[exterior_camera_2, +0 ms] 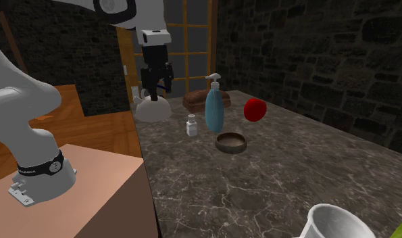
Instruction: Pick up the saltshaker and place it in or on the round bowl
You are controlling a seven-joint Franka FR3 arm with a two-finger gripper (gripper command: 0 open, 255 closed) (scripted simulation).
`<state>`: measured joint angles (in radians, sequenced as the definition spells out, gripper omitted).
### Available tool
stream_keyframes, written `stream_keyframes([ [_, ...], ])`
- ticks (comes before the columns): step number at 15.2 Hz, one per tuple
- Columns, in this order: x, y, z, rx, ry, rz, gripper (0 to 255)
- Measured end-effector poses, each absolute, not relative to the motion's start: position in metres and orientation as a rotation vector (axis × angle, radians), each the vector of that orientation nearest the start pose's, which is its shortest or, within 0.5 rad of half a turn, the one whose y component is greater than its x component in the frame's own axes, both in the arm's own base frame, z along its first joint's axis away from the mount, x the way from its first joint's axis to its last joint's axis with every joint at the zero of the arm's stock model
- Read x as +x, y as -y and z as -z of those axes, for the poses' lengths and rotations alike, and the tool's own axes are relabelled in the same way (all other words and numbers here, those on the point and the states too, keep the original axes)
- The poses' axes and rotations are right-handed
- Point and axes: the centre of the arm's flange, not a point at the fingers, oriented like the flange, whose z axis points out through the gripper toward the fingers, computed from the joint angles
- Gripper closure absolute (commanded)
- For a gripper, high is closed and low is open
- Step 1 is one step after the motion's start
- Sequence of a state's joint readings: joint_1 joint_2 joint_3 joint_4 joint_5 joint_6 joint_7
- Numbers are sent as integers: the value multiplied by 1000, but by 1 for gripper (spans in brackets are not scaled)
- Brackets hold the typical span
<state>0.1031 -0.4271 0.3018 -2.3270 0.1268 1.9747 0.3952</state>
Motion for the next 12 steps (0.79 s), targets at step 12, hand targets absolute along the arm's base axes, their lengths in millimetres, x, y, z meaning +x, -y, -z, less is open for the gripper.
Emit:
stream_keyframes([
  [12,444,-317,-418,-3136,-119,9,0],
])
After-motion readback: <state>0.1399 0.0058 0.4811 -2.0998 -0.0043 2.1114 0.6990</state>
